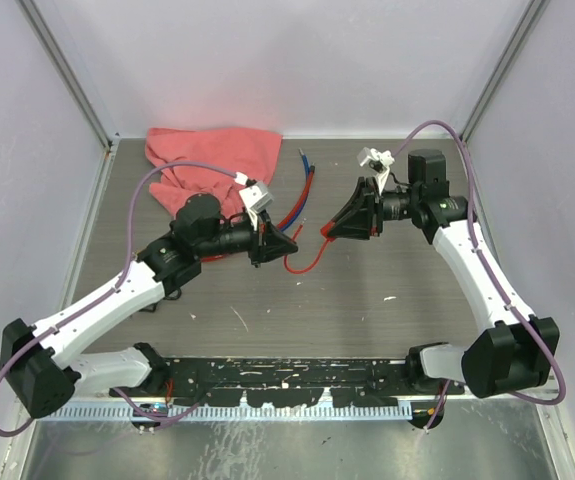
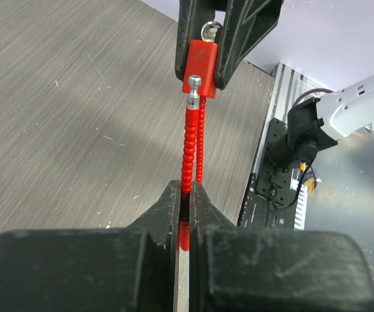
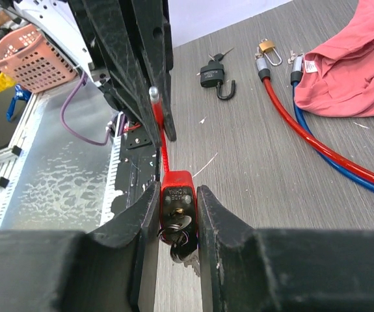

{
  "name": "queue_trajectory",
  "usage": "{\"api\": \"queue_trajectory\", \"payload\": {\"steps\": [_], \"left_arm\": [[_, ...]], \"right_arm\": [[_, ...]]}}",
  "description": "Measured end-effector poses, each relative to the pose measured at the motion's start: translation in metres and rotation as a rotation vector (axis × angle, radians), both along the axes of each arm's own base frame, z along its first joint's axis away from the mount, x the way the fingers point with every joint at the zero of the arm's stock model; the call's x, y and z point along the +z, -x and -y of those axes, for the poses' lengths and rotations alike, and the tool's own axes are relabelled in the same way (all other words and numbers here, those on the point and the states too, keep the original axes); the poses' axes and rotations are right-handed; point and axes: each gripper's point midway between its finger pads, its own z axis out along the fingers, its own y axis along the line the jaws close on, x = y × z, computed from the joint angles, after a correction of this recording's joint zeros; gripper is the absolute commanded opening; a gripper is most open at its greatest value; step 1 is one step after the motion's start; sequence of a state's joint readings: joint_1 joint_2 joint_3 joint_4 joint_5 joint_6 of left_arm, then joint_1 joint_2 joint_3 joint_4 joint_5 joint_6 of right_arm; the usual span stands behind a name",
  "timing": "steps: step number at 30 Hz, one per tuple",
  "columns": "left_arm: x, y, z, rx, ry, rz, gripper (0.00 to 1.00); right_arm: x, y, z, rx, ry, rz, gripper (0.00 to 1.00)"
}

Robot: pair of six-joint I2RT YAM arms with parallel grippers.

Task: Lock with the key
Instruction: Lock the lock.

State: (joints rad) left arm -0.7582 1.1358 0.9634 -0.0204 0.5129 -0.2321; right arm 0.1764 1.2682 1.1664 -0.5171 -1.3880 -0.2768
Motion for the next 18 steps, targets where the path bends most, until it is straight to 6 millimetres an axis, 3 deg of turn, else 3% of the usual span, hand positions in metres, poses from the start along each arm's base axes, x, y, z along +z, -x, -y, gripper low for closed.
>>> {"api": "queue_trajectory", "payload": {"steps": [18], "left_arm": [[-0.019,0.004,0.015,-0.103,-0.042,-0.077,0.0]], "right_arm": [[0.008,-0.019,-0.008,-0.048,-0.051,-0.139,0.01]]}}
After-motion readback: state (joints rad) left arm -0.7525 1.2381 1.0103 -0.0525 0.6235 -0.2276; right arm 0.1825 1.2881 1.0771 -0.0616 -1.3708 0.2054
